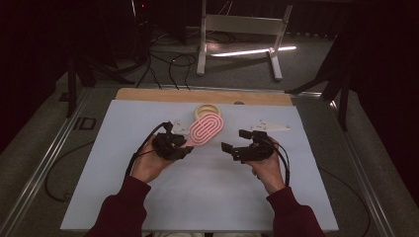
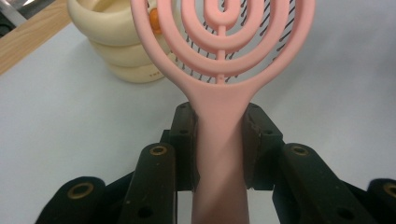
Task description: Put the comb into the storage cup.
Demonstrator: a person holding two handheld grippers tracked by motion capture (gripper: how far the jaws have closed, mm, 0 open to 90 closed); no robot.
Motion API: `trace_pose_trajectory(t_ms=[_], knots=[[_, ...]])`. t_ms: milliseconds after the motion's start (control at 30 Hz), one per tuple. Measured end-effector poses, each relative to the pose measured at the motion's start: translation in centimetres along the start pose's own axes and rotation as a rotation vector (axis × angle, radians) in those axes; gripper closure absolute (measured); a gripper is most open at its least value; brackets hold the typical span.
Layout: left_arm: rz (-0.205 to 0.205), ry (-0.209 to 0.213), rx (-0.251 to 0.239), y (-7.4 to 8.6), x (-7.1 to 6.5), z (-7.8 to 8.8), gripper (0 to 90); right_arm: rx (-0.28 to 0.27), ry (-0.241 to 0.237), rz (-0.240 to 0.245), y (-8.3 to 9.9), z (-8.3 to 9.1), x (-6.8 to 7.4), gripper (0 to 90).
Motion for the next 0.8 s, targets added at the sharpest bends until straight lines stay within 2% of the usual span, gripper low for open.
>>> trace_pose_trajectory(t_ms=[667,733,800], knots=[[-0.010,0.014,-0.044,-0.9,-1.4,-0.7,69.9,-0.001,-0.037,-0.030,-0.2,-0.8,0.4,7.5],[-0.014,0.017,-0.050,-1.1,-1.6,-0.8,69.9,0.032,-0.028,-0.050,0.0,-1.2,0.5,8.0],[-0.014,0.017,-0.053,-1.1,-1.7,-0.8,69.9,0.034,-0.037,-0.064,-0.1,-1.3,0.6,8.3]])
Point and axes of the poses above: each handheld gripper's, and its own axes: z roughly backward along the jaws, y roughly out of its underside, x roughly to its left, the point moved 6 cm from there along -z, roughly forward along the jaws, and after that the axes turned 14 degrees about -z, right-handed, at the moved point
